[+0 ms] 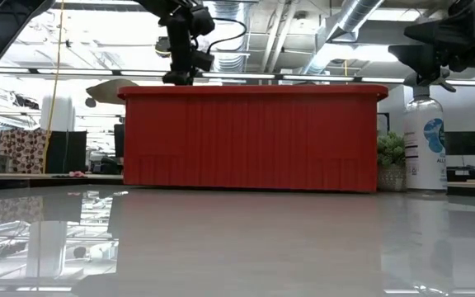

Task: Fold Laundry from Bin
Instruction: Fold the brown short pants in the red bin

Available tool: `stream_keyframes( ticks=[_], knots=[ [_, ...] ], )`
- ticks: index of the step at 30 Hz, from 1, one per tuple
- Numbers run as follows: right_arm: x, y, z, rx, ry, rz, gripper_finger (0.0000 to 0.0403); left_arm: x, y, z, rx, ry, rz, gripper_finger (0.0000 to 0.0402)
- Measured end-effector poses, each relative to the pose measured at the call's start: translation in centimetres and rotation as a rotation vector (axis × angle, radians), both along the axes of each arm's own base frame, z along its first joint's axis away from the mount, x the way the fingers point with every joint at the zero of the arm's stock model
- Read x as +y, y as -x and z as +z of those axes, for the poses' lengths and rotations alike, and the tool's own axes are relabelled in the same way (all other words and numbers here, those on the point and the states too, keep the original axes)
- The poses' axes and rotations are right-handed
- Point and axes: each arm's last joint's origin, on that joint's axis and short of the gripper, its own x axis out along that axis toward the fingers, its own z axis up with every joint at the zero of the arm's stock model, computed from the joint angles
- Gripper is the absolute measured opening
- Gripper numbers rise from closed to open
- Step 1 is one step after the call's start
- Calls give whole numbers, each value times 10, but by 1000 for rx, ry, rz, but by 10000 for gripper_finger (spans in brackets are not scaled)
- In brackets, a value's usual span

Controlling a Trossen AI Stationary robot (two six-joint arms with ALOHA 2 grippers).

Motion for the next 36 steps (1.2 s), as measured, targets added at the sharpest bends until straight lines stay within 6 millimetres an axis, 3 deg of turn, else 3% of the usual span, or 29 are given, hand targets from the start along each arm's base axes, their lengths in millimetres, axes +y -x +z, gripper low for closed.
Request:
stream_keyframes(
  ticks=[7,17,24,36],
  knots=[
    [0,0,0,5,2,0,256,-12,-4,0,74,10,-37,80],
    [0,0,-1,9,2,0,256,-44,2,35,64,-79,-113,76],
    [0,0,-2,21,0,0,256,-49,7,24,138,44,-153,76],
    [0,0,-3,31,0,0,256,-43,6,18,108,60,-145,76]
  ],
)
